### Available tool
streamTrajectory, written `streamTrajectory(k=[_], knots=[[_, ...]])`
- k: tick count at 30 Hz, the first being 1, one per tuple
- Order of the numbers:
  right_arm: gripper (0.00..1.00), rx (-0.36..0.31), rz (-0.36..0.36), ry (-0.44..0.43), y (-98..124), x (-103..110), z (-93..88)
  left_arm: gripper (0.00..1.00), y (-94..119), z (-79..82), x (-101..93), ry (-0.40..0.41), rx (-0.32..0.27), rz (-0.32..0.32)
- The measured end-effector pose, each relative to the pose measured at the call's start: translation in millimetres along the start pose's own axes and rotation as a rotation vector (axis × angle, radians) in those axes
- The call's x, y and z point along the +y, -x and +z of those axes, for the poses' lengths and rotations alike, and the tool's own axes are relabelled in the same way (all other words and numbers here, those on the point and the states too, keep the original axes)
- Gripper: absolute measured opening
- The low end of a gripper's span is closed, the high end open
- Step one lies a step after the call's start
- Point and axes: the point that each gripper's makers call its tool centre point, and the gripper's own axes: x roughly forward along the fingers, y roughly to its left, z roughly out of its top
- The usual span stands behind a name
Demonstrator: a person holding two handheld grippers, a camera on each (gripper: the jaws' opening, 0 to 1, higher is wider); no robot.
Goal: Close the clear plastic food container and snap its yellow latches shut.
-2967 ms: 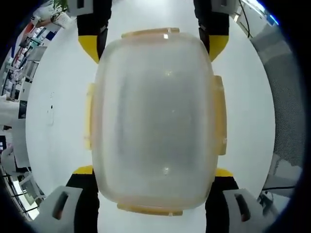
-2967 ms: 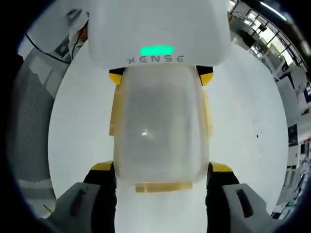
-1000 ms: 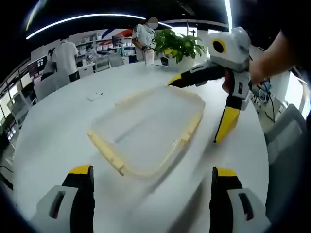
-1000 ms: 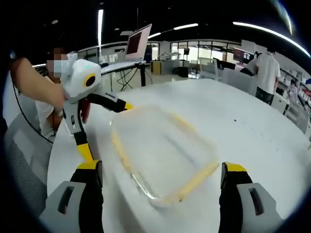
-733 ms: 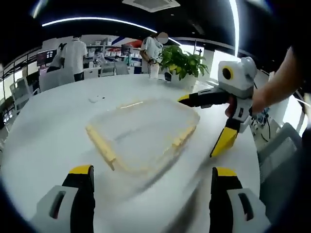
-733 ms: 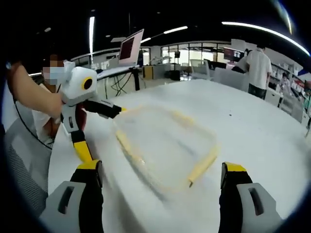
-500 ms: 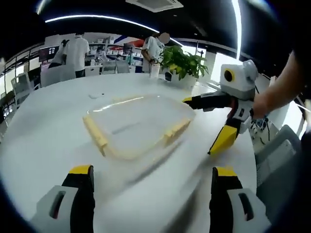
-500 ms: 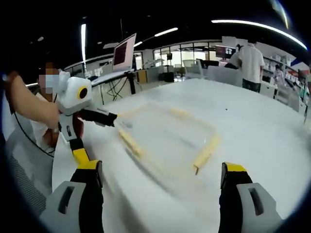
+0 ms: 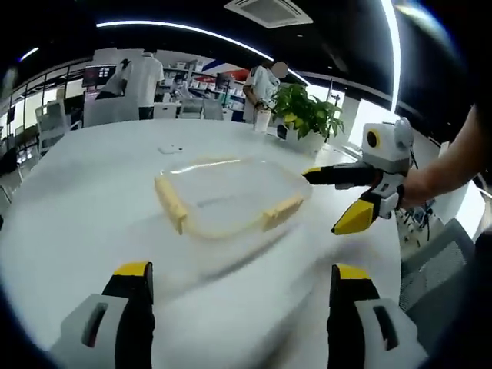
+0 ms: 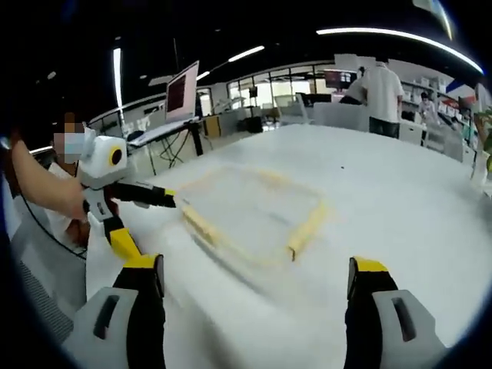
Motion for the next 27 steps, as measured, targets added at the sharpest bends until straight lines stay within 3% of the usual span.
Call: streamTrajectory(k=[7,15,19,27], knots=[[0.96,-0.005,-0.021,-0.038,13,-1,-5.6,0.92,10,1.7,-1.0,0.046,-0.006,0.006],[0.92,0.005,-0.023,-0.076,27,-2,-8.2,0.92,26,-1.7,10.9,0.097,-0.001,0.034],[0.92,-0.03,-0.017,-0.136,35,-1,-3.6,0.92,37,-3.1,13.2,0.107,0.002,0.043],[0.91,-0.054,-0.034,-0.156,60,-4,-4.5,0.89,55,-7.3,13.9,0.139,-0.006,0.069]])
